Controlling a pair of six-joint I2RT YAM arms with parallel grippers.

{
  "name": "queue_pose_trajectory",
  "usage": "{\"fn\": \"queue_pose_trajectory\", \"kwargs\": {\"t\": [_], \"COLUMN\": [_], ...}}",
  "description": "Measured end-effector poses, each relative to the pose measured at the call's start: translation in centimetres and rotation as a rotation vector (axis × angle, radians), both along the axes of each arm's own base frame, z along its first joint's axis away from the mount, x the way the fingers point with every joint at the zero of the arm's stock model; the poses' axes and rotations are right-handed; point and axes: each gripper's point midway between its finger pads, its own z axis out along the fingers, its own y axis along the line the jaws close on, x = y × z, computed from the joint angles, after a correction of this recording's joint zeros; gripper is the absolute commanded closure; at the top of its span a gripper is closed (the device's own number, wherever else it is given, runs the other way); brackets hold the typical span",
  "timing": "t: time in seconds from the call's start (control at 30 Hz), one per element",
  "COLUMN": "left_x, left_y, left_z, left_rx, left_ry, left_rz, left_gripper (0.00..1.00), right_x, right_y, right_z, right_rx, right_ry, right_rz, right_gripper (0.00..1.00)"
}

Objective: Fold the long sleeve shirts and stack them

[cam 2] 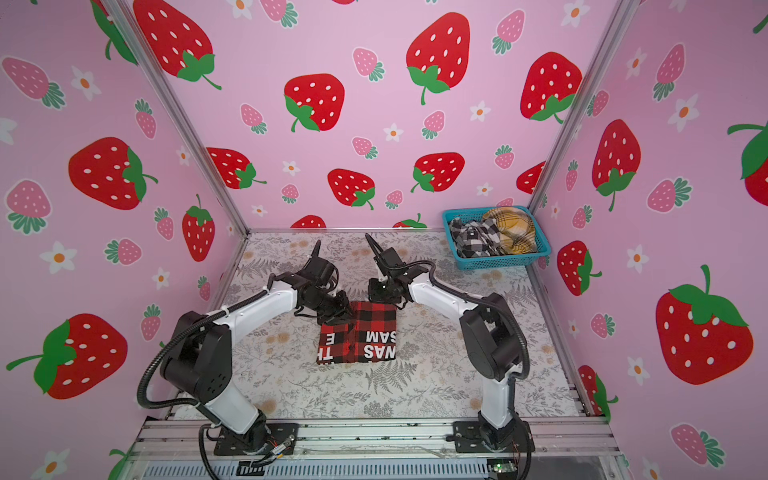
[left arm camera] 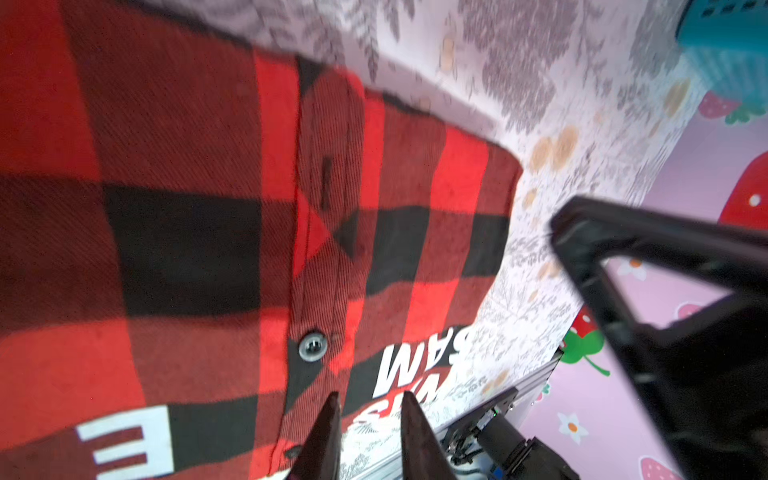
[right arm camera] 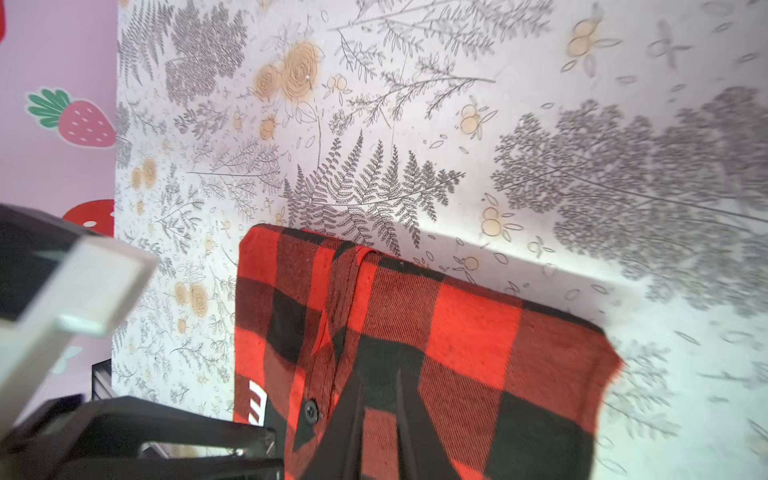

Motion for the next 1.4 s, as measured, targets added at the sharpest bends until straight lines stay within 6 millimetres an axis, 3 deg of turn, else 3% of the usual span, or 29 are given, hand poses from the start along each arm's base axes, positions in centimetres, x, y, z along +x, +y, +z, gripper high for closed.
{"fn": "queue_pose_trajectory", "kwargs": {"t": [0.13, 0.43, 0.6, 0.87, 0.97, 1.07, 1.3, 1.4], "left_x": [-2.1, -3.2, -3.6, -3.5, -3.6, -3.2, -1.0, -0.8], "left_y": [-0.2, 0.5, 0.7, 0.7, 0.9, 0.9, 1.0, 2.6], "left_z": [-1.5, -4.5, -5.6, -5.2, -4.4, -2.3, 6.0, 7.9], "left_rx": [0.017, 0.056, 0.059, 0.056, 0.059, 0.056, 0.026, 0.033], "left_ry": [0.049, 0.111, 0.123, 0.111, 0.097, 0.057, -0.166, -0.224], "left_rz": [-0.022, -0.015, -0.018, -0.02, -0.023, -0.032, -0.047, -0.021], "left_gripper": [0.76, 0.78, 0.79, 0.74, 0.69, 0.63, 0.56, 0.53], "right_x": [-0.8, -5.2, -5.8, -6.1, -6.1, -6.0, -5.4, -5.4], "right_y": [-2.4, -6.1, -6.2, -6.1, -6.2, -6.5, -6.6, -6.6], "right_z": [-0.1, -7.3, -8.4, -9.0, -8.8, -7.9, -3.2, -2.1], "right_rx": [-0.023, -0.117, -0.094, -0.074, -0.076, -0.074, -0.014, 0.001], "right_ry": [-0.004, 0.134, 0.152, 0.156, 0.152, 0.135, 0.039, 0.015], "right_rz": [-0.028, -0.037, -0.04, -0.046, -0.048, -0.054, -0.07, -0.073], "right_gripper": [0.81, 0.81, 0.82, 0.82, 0.82, 0.82, 0.81, 0.81]}}
